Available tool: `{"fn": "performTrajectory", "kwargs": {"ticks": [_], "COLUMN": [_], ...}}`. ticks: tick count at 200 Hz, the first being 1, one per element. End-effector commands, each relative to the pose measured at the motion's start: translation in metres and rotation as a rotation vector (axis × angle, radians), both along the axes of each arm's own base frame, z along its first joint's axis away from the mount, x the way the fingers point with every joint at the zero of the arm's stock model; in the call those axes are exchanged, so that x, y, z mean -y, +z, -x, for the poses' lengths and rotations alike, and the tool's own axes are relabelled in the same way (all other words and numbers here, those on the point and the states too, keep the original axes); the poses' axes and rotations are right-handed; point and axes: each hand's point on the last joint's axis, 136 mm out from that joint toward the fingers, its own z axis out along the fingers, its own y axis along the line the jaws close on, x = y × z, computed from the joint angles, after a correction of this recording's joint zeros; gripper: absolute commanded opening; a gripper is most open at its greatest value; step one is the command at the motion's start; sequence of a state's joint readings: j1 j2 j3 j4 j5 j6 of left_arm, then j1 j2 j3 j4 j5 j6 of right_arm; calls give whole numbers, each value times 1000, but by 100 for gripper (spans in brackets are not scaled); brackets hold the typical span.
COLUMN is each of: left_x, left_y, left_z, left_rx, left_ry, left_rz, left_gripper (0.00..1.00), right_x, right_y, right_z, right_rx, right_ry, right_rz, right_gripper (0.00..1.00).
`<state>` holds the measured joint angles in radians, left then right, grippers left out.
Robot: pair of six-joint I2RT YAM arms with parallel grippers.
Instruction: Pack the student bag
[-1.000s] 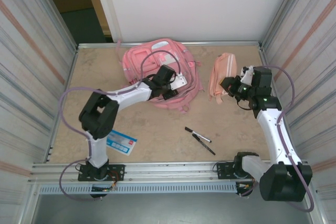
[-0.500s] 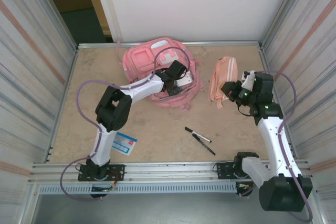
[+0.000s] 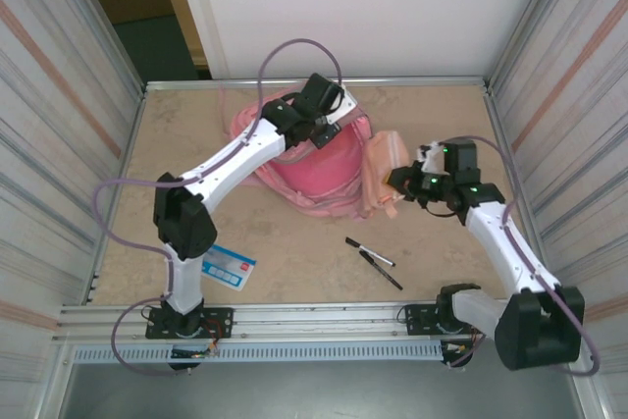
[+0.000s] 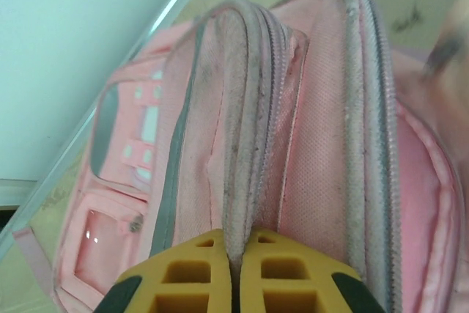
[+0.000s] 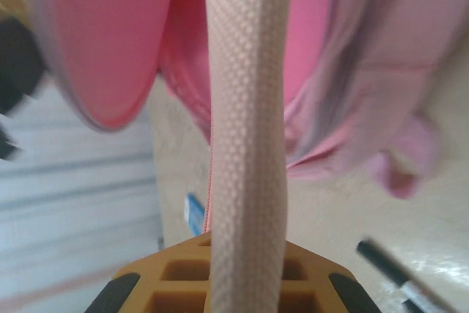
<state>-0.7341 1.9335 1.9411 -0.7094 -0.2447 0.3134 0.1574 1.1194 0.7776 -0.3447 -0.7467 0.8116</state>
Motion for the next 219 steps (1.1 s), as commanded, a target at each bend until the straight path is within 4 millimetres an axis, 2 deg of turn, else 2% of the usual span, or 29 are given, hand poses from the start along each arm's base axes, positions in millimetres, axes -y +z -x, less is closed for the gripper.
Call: {"fn": "performTrajectory", "kwargs": {"ticks": [1, 37, 61, 88, 108, 125, 140, 166, 181, 219], "left_x": [9, 10, 16, 20, 16, 16, 16, 19, 15, 1], "left_y": [78, 78, 86, 97, 103, 103, 100, 93, 91, 89], "left_z": [15, 15, 24, 34, 37, 39, 39, 43, 40, 35], "left_rx": [46, 53, -14, 30, 42, 31, 21, 13, 23, 20], "left_ry": [-18, -39, -81, -162, -167, -179, -176, -201, -184, -149], "left_rz": [267, 300, 395, 428, 442, 456, 463, 474, 468, 468], "left_gripper": [0, 0, 0, 0, 0, 0, 0, 0, 0, 0], "right_x": [-42, -73, -94, -115, -127, -128, -128, -150, -144, -92], "right_y": [29, 8, -9, -26, -47, -67, -74, -81, -86, -95], "right_z": [-7, -45, -67, -94, -114, -131, -144, -147, -146, -138], "right_rx": [48, -35, -66, -64, -61, -90, -108, -156, -166, -102], "right_ry": [126, 112, 130, 168, 226, 204, 152, 187, 169, 110], "right_rz": [-99, -177, -202, -212, -198, -207, -233, -222, -186, 119], "right_gripper": [0, 0, 0, 0, 0, 5, 20, 33, 39, 42]}}
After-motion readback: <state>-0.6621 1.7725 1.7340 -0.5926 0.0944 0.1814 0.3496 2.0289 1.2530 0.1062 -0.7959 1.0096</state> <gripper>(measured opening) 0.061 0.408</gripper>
